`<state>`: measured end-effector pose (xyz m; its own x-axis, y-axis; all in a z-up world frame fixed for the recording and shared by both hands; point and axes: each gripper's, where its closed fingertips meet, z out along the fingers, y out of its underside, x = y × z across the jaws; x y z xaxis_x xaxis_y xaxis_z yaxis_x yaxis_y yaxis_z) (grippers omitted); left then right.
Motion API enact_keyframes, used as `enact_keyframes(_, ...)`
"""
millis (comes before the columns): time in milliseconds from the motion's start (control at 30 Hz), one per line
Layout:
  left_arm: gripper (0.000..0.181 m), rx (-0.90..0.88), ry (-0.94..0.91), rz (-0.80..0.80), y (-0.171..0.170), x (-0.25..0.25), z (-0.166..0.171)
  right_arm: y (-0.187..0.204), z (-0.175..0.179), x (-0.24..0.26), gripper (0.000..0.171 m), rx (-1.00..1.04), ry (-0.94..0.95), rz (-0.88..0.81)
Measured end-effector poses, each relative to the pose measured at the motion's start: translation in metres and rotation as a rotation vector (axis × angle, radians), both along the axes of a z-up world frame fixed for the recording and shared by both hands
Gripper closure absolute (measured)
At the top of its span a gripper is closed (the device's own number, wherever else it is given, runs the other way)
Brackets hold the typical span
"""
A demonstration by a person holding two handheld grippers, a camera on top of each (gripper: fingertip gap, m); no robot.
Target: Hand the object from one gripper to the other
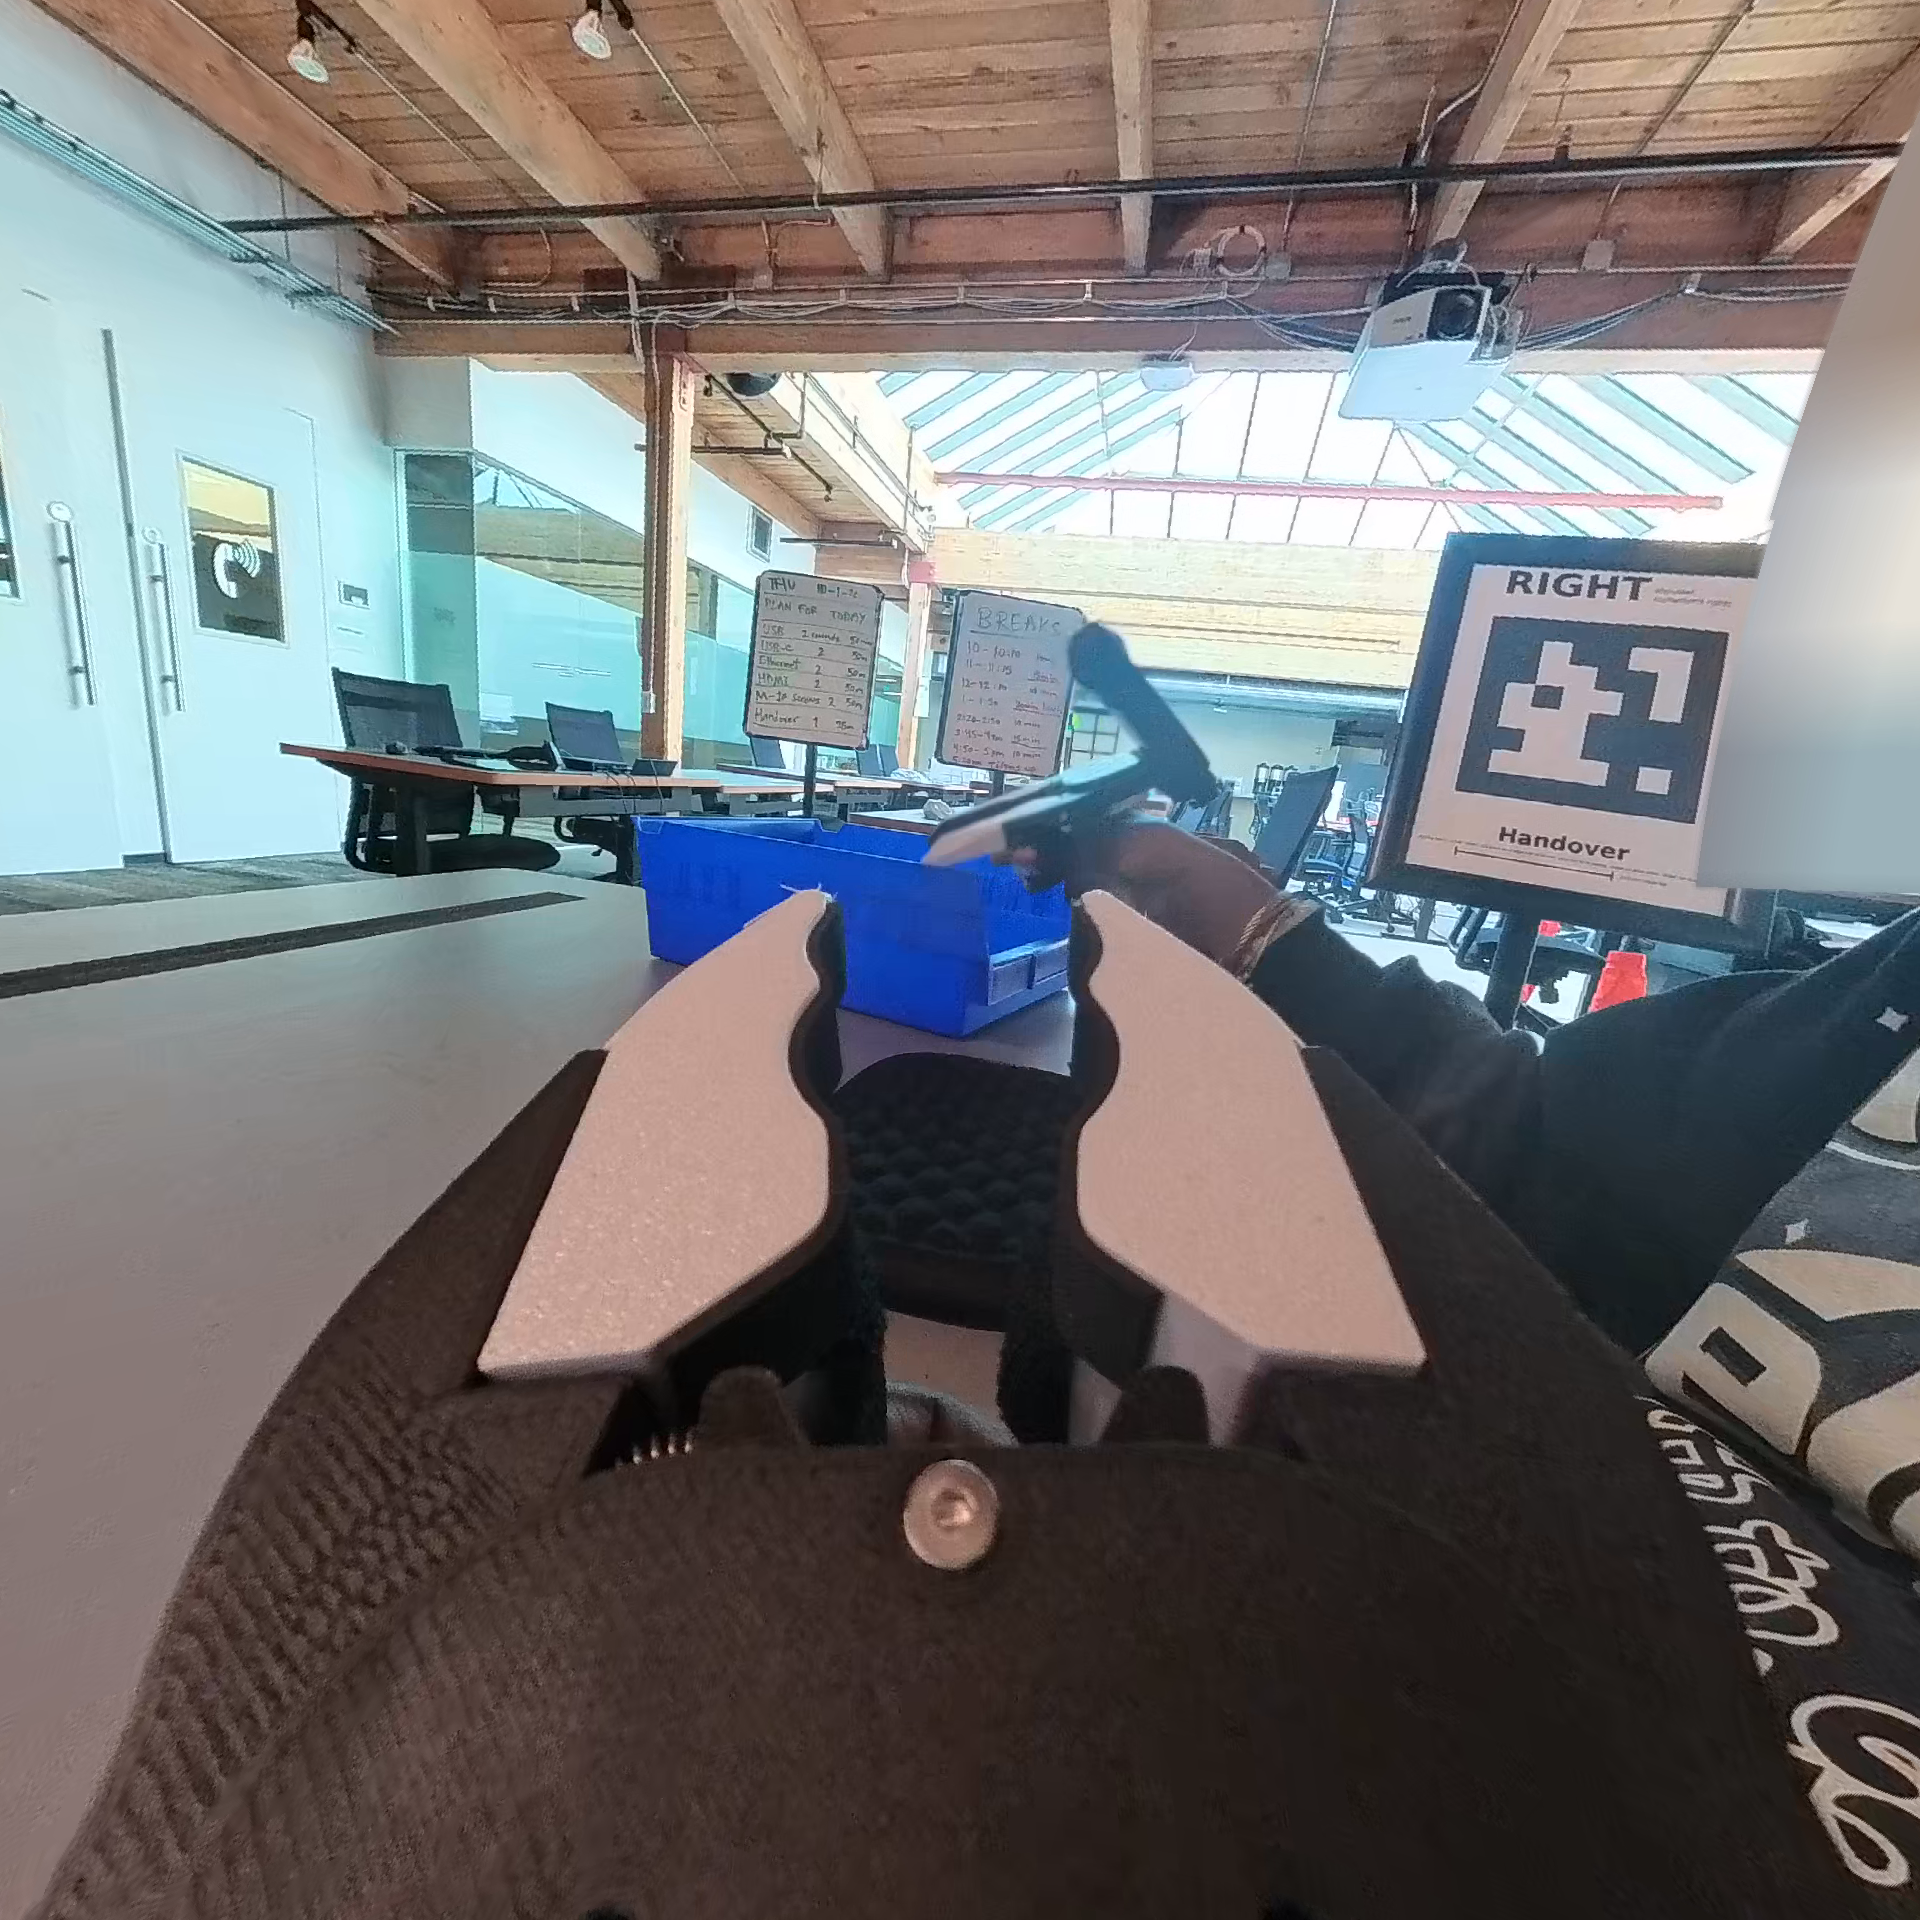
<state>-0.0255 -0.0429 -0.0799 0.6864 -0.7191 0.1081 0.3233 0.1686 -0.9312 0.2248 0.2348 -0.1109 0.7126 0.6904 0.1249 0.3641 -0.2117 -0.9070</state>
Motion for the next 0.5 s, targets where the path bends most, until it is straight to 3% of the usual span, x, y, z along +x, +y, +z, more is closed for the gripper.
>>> enact_keyframes(100, 0.141, -0.002, -0.001, 0.000, 0.000, 0.000, 0.000, -0.025, 0.054, -0.027, 0.078, 0.168, 0.253, 0.143)
enact_keyframes(267, 0.141, -0.002, 0.001, 0.000, 0.000, 0.001, 0.000, -0.102, 0.127, -0.073, 0.069, 0.445, 0.609, 0.431)
enact_keyframes(367, 0.140, -0.001, 0.002, -0.001, 0.000, 0.001, 0.000, -0.148, 0.128, -0.113, 0.068, 0.417, 0.714, 0.636)
enact_keyframes(500, 0.141, -0.005, 0.010, 0.004, 0.000, 0.002, 0.000, -0.191, 0.074, -0.177, 0.066, 0.280, 0.681, 0.869)
